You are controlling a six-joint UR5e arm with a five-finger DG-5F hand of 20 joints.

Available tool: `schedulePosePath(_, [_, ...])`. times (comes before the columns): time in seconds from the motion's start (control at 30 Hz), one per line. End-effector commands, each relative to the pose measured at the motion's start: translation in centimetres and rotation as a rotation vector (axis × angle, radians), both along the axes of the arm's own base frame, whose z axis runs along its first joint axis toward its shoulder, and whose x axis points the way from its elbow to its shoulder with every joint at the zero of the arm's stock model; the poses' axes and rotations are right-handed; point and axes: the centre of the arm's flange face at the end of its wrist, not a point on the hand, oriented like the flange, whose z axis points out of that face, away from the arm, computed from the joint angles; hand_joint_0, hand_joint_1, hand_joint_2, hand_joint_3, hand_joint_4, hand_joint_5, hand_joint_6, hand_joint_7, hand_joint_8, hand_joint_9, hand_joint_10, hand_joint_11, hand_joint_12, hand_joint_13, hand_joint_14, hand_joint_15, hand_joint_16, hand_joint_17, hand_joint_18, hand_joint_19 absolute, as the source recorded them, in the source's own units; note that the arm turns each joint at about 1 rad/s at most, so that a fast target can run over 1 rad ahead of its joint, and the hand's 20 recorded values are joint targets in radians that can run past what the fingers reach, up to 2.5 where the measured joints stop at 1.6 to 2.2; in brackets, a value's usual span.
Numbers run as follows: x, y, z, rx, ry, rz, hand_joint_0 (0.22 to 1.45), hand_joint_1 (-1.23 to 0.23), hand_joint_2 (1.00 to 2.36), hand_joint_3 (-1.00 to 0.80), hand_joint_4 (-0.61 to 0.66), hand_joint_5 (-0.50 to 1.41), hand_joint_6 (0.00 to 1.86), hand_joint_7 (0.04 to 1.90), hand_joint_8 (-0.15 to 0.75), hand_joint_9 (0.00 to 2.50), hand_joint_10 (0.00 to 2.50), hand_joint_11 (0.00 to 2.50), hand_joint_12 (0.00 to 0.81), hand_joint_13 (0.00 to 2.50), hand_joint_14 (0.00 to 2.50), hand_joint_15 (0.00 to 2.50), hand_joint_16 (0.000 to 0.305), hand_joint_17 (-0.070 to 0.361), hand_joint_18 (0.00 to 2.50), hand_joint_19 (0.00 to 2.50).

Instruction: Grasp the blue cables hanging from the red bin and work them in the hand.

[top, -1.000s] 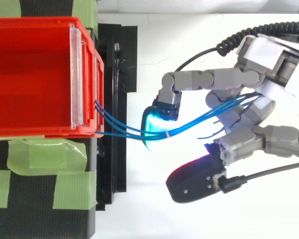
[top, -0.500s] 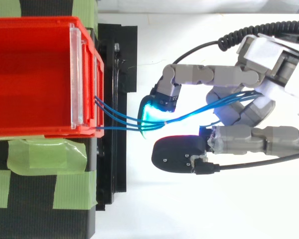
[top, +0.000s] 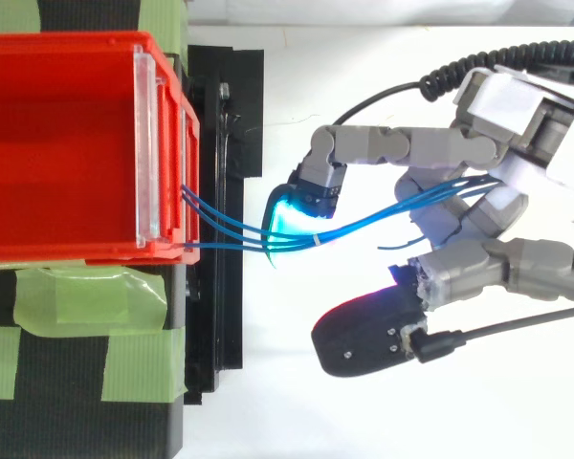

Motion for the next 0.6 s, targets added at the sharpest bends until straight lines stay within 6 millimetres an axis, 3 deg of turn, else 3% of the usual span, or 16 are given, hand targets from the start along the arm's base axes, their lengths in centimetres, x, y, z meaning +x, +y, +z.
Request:
schedulePosePath(0.0, [0.0,0.0,0.0,-0.009,0.003,-0.002,0.77,-0.56,1.01,-0.86,0.31,0.47,0.01,1.33,0.535,1.78,2.5,2.5,0.712,2.02,2.5,1.97,0.237,0.178,2.5,0.65])
schedulePosePath(0.27, [-0.1,-0.1,-0.1,-0.022,0.013,-0.008,0.78,-0.56,1.0,-0.89,0.31,0.51,0.01,1.35,0.535,1.78,2.5,2.5,0.712,2.02,2.5,1.97,0.237,0.178,2.5,0.65])
schedulePosePath(0.57, [-0.1,-1.7,0.0,-0.112,0.045,-0.067,0.83,-0.54,1.01,-0.82,0.3,0.51,0.01,1.35,0.535,1.78,2.5,2.5,0.712,2.02,2.5,1.97,0.237,0.178,2.5,0.65])
